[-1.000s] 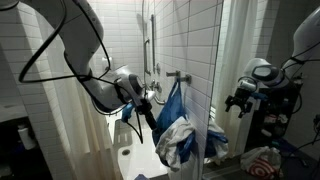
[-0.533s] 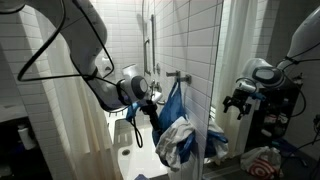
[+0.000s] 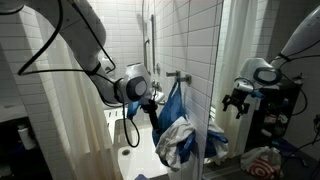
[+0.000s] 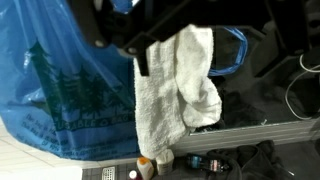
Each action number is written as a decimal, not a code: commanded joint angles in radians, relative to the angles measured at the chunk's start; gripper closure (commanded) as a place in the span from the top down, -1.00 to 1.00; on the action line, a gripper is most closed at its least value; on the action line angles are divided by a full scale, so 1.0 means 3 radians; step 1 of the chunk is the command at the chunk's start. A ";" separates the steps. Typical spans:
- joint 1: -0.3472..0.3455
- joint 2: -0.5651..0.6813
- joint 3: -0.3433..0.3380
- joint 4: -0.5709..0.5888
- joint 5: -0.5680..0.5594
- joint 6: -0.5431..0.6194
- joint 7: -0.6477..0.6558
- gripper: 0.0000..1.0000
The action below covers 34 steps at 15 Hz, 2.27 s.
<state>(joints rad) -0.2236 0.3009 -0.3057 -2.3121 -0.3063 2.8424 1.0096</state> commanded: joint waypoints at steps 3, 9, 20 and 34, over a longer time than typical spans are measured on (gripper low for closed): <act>0.0167 0.0018 -0.0133 0.0001 0.0275 0.0012 -0.0250 1.00; 0.0166 0.0018 -0.0132 0.0001 0.0276 0.0012 -0.0252 1.00; 0.0166 0.0018 -0.0132 0.0001 0.0276 0.0012 -0.0253 1.00; 0.0364 0.0068 -0.0348 0.0015 0.0299 0.0049 -0.0163 1.00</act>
<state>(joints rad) -0.1461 0.3086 -0.3804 -2.3129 -0.2425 2.8433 0.9671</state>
